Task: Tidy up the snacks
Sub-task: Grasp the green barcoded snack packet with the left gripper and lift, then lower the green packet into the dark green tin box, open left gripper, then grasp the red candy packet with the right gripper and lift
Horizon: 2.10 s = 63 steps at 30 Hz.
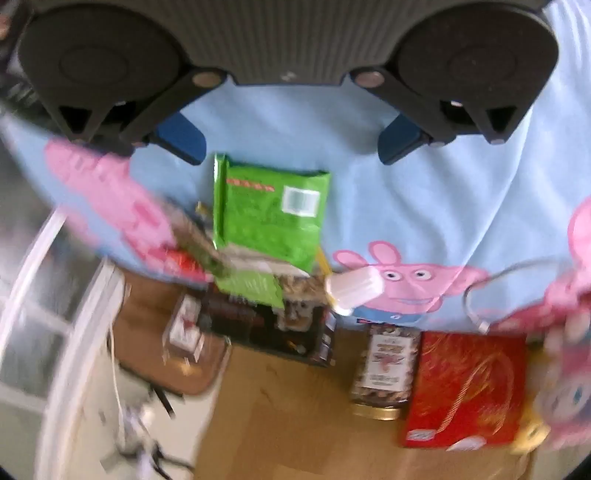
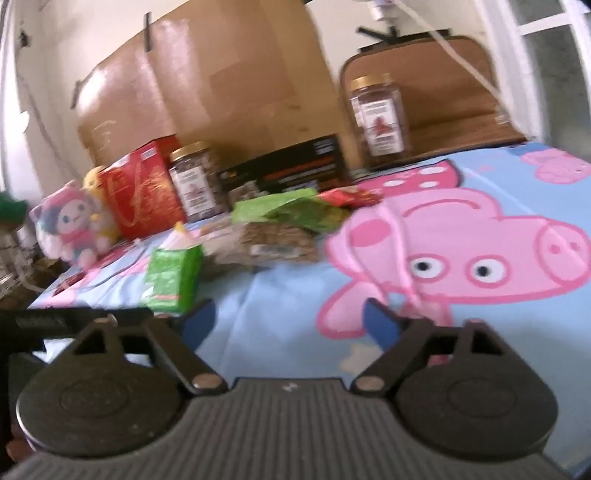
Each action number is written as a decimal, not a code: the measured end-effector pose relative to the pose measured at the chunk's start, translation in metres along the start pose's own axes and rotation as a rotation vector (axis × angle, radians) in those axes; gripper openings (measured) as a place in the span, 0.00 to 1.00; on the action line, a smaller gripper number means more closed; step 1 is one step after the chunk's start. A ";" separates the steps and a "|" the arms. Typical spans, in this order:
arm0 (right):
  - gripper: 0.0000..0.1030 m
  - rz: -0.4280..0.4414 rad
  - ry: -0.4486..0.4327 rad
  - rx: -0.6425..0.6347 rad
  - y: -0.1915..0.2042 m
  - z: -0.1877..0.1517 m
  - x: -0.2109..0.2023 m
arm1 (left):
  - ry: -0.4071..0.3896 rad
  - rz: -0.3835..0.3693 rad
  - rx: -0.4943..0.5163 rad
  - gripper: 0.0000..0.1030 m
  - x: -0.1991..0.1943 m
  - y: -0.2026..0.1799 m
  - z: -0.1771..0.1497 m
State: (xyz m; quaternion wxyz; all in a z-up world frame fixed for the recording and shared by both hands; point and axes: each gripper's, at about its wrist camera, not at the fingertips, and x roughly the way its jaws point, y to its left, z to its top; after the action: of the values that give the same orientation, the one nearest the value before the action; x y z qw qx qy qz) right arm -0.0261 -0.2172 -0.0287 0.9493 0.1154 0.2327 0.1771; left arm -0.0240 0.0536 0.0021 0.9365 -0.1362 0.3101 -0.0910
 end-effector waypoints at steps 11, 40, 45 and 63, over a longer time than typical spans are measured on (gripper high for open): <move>0.54 0.246 0.129 -0.005 0.032 0.023 0.043 | 0.043 -0.155 -0.006 0.54 0.017 0.024 0.046; 0.30 0.105 0.074 -0.117 0.024 0.179 0.196 | -0.099 -0.083 0.005 0.30 0.169 -0.027 0.211; 0.41 0.111 0.041 -0.002 -0.006 0.171 0.181 | -0.085 -0.085 0.002 0.32 0.163 -0.016 0.196; 0.25 0.190 0.247 0.258 -0.084 0.105 0.139 | 0.096 -0.189 0.084 0.33 0.121 -0.037 0.092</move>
State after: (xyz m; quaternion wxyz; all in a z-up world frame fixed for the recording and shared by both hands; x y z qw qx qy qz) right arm 0.1637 -0.2533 -0.0188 0.8699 0.2351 0.3561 0.2476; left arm 0.1245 0.0062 0.0172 0.9127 -0.1209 0.3362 -0.1983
